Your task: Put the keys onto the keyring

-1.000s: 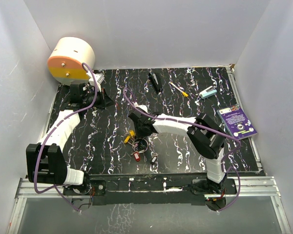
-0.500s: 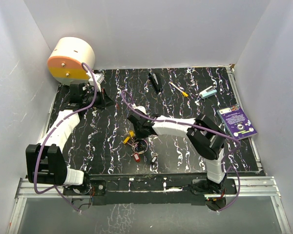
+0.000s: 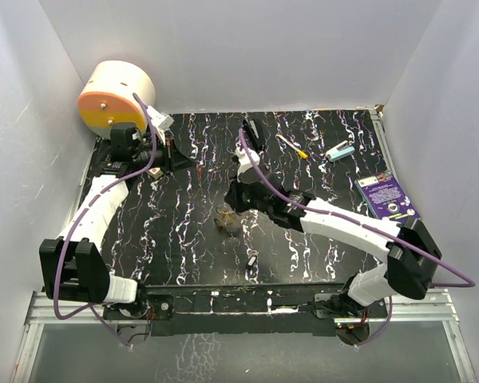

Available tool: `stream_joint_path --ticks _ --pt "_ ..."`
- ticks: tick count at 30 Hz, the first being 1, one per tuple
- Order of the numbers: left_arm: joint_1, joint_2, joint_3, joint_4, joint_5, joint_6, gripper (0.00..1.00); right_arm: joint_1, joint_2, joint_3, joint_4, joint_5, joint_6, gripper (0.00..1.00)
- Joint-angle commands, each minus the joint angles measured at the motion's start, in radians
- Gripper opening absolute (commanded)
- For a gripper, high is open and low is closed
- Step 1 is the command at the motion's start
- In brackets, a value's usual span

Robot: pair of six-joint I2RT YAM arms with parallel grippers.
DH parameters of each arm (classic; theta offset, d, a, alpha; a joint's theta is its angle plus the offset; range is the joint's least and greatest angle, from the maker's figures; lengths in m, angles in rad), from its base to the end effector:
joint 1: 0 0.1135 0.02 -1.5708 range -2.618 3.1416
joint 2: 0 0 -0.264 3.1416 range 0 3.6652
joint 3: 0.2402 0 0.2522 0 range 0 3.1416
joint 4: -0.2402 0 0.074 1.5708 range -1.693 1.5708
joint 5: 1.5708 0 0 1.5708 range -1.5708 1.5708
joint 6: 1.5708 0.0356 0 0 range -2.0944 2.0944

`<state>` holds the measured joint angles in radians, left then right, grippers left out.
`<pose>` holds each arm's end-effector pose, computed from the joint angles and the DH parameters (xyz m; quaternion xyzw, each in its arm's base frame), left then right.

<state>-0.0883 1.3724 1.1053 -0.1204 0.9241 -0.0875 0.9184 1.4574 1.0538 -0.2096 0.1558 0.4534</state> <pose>0.3047 -0.0555 0.3295 0.2489 0.7429 -0.4124 0.4648 0.2037 0.2575 0.2720 -0.1690 0.8693 0.2375 0.3992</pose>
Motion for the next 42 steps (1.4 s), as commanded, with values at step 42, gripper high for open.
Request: stream_joint_path --ticks 42 --pt "-0.16 -0.421 -0.384 0.287 -0.069 0.639 0.0 -0.113 0.038 0.081 0.503 -0.444 0.158 0.08"
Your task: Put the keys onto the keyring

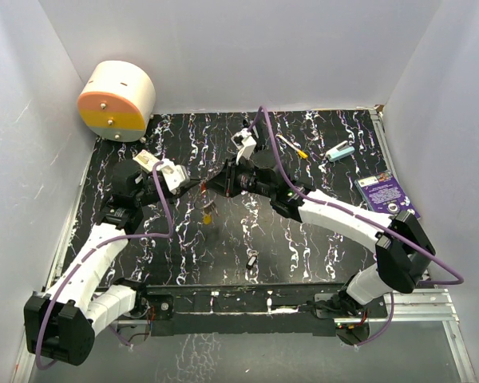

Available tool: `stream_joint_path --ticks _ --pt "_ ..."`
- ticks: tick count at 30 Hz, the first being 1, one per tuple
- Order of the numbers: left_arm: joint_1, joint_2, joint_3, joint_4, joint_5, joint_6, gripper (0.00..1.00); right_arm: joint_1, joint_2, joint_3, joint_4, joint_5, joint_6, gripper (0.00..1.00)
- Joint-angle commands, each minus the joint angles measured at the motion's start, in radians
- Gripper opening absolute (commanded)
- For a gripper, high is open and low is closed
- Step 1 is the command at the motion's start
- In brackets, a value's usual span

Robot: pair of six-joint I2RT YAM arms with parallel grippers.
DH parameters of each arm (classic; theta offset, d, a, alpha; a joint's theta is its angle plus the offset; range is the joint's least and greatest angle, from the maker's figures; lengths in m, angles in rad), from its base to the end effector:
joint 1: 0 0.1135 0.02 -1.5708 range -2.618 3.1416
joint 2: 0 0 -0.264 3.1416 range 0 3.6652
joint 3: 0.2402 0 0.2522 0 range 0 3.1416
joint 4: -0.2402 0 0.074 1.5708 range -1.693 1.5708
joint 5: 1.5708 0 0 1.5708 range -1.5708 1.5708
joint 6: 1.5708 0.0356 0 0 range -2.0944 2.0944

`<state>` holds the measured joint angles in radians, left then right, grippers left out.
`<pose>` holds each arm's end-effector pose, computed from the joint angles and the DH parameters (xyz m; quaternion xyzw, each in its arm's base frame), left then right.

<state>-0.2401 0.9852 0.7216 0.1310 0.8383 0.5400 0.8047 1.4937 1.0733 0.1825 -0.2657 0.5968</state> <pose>0.2105 -0.0788 0.3147 0.5093 0.5337 -0.2129 0.6407 0.2381 0.2609 0.3060 -0.1623 0.7664 0.4747 0.4012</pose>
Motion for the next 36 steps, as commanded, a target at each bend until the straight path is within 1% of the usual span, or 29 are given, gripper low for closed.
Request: stream_joint_path --ticks 1,23,32,36 --pt "-0.01 -0.033 -0.001 0.039 0.014 0.01 0.0 0.0 0.005 0.063 0.11 -0.027 0.017 0.08" --pt "-0.016 -0.05 -0.024 0.09 0.02 -0.05 0.0 0.001 0.02 0.049 0.112 -0.056 0.038 0.08" --pt "-0.015 -0.054 -0.037 0.055 0.01 -0.012 0.0 -0.004 -0.046 0.026 0.074 0.013 0.019 0.08" --pt "-0.015 -0.054 -0.032 0.048 0.034 -0.015 0.0 -0.007 -0.045 0.031 0.048 0.028 0.004 0.08"
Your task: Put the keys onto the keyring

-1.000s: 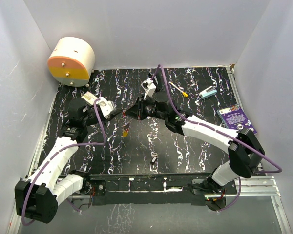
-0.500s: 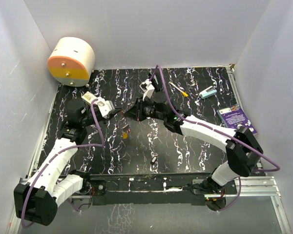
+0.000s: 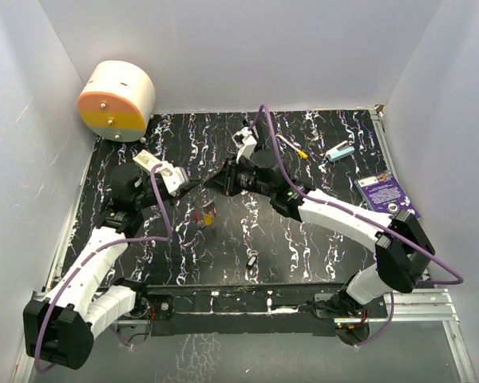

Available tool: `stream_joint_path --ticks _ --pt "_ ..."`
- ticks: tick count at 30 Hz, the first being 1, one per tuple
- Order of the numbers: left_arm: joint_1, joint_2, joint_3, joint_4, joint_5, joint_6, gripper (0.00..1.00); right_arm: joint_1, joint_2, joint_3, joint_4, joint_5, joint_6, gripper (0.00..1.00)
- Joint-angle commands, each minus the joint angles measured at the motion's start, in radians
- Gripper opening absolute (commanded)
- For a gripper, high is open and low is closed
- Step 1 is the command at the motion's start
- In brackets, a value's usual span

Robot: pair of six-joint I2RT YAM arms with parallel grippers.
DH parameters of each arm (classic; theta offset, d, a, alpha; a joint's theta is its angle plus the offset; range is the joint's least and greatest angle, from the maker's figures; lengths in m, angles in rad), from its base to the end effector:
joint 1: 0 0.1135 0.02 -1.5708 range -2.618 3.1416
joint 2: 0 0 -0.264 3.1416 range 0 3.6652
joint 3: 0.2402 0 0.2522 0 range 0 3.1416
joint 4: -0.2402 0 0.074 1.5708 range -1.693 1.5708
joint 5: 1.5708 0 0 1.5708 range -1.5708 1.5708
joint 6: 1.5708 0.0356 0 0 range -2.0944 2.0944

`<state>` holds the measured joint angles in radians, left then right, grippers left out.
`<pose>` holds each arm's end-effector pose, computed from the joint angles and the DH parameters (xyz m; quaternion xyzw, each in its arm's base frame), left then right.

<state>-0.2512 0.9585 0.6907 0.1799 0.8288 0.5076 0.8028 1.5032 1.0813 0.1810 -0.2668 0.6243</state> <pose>0.2047 -0.0796 0.3140 0.5026 0.5263 -0.2155 0.6511 0.2402 0.2622 0.3055 -0.1513 0.7695 0.4794 0.3938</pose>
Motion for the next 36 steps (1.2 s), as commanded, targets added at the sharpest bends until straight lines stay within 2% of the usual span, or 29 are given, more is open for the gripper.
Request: stream_joint_path --ticks 1,4,7,12,13,15,16,18,20,24,27,28,33,36 --pt "-0.004 -0.027 0.002 -0.006 0.053 0.018 0.0 -0.006 -0.053 0.023 0.05 0.027 -0.024 0.08" --pt "-0.006 -0.019 0.011 -0.044 0.052 0.05 0.0 -0.014 -0.058 0.023 0.031 0.023 -0.034 0.08" --pt "-0.004 -0.016 0.002 -0.073 -0.032 0.041 0.0 -0.038 -0.088 -0.005 -0.001 0.023 -0.043 0.08" --pt "-0.004 -0.021 -0.088 -0.113 -0.135 0.149 0.0 -0.079 -0.162 -0.076 -0.099 0.018 -0.07 0.08" --pt "-0.005 -0.019 -0.094 -0.158 -0.111 0.188 0.11 -0.08 -0.175 -0.082 -0.131 0.025 -0.082 0.08" --pt "-0.004 -0.015 -0.092 -0.332 -0.031 0.31 0.47 -0.08 -0.201 -0.101 -0.149 0.032 -0.085 0.08" --pt "-0.005 -0.011 -0.092 -0.401 0.008 0.369 0.52 -0.081 -0.214 -0.115 -0.149 0.032 -0.085 0.08" --pt "-0.006 -0.008 -0.103 -0.494 0.062 0.474 0.56 -0.083 -0.232 -0.139 -0.174 0.041 -0.088 0.08" --pt "-0.005 -0.002 -0.119 -0.538 0.07 0.54 0.57 -0.082 -0.237 -0.162 -0.215 0.058 -0.1 0.08" --pt "-0.008 0.031 -0.15 -0.631 0.086 0.723 0.54 -0.083 -0.23 -0.202 -0.186 0.031 -0.087 0.08" --pt "-0.016 0.077 -0.17 -0.698 0.116 0.863 0.57 -0.083 -0.22 -0.211 -0.172 0.02 -0.08 0.08" --pt "-0.017 0.092 -0.18 -0.691 0.124 0.882 0.58 -0.083 -0.216 -0.209 -0.171 0.018 -0.079 0.08" --pt "-0.016 0.16 -0.204 -0.562 0.214 0.784 0.61 -0.082 -0.221 -0.207 -0.164 0.021 -0.081 0.08" --pt "-0.011 0.185 -0.199 -0.601 0.316 0.882 0.55 -0.082 -0.237 -0.221 -0.144 0.045 -0.086 0.08"
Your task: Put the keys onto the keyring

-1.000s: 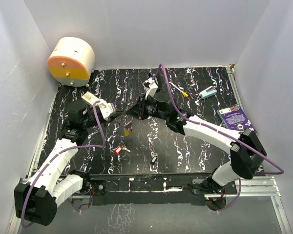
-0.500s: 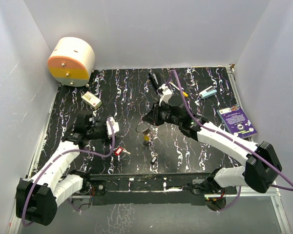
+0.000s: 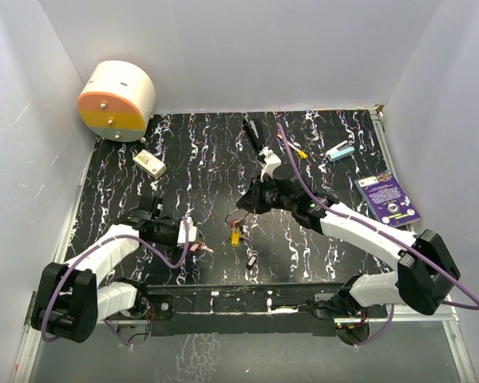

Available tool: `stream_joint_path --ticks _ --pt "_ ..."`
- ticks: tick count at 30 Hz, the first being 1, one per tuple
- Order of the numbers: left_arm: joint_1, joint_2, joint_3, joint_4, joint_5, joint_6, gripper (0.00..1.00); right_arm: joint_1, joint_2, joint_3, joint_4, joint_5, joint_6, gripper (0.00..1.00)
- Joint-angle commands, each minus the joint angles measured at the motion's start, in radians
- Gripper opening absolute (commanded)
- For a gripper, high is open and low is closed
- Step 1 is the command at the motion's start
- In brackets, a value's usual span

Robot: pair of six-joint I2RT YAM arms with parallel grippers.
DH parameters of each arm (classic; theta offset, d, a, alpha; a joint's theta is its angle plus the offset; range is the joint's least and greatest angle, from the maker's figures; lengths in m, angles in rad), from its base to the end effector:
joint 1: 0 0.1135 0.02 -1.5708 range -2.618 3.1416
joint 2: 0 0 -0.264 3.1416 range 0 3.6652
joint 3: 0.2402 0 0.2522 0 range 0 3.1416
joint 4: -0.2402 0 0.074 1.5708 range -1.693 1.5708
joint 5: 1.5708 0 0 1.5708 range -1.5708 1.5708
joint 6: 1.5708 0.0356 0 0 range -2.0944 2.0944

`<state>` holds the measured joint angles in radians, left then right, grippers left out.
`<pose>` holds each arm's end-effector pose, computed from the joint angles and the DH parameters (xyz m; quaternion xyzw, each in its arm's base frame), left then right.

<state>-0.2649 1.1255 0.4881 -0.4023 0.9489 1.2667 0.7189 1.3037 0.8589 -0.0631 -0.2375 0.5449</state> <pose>0.1727 -0.0768 0.1725 0.6814 0.5356 -0.2746 0.4165 0.2143 0.1987 0.2641 -0.1342 0.8475 0.3796 0.3457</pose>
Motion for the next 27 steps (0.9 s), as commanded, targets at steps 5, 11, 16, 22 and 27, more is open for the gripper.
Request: stream_joint_path --ticks 5,11,16,22,27 --pt "-0.03 0.046 -0.038 0.311 0.3 -0.173 0.54 0.001 -0.05 -0.018 0.131 0.037 -0.003 0.08" --pt "-0.03 0.093 -0.31 1.427 0.145 -1.114 0.57 0.001 -0.025 0.0 0.126 0.009 -0.037 0.08" --pt "-0.03 0.128 -0.399 1.632 -0.142 -1.291 0.58 -0.002 -0.017 -0.014 0.137 0.006 -0.049 0.08" --pt "-0.03 0.163 -0.396 1.617 -0.205 -1.276 0.58 -0.007 -0.014 -0.041 0.15 0.005 -0.049 0.08" --pt "-0.011 0.167 -0.373 1.51 -0.129 -1.252 0.55 -0.012 -0.001 -0.045 0.163 -0.011 -0.049 0.08"
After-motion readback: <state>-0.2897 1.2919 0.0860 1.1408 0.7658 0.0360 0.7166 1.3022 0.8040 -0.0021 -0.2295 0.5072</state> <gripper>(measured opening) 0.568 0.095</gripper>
